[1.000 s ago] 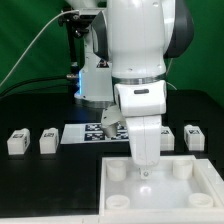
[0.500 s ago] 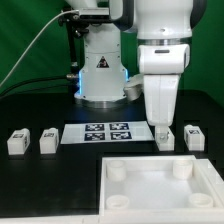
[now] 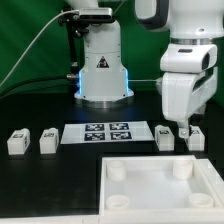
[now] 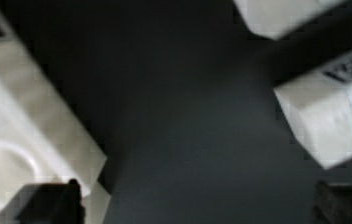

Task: Assemble one leg

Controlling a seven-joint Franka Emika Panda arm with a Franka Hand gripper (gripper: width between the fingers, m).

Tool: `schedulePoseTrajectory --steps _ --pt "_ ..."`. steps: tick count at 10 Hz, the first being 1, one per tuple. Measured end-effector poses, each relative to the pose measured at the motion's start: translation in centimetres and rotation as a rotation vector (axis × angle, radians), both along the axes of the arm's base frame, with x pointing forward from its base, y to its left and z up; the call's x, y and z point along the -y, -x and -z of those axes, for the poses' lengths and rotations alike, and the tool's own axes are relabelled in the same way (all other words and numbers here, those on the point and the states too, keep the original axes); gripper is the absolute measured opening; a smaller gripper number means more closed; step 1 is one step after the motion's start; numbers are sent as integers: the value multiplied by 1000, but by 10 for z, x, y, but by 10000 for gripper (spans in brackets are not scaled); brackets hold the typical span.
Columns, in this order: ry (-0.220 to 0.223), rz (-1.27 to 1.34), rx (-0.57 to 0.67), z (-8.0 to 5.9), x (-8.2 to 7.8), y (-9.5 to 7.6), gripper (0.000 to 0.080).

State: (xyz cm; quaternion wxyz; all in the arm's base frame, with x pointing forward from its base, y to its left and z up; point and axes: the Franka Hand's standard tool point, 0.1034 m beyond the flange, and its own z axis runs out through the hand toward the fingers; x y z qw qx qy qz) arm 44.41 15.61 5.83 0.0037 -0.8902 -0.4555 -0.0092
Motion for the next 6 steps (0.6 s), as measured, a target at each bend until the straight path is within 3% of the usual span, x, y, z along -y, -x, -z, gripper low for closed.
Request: schedulePoseTrajectory --steps 3,6 --pt "-46 345 -1 0 6 -6 649" --pt "-62 625 -20 0 4 -4 649"
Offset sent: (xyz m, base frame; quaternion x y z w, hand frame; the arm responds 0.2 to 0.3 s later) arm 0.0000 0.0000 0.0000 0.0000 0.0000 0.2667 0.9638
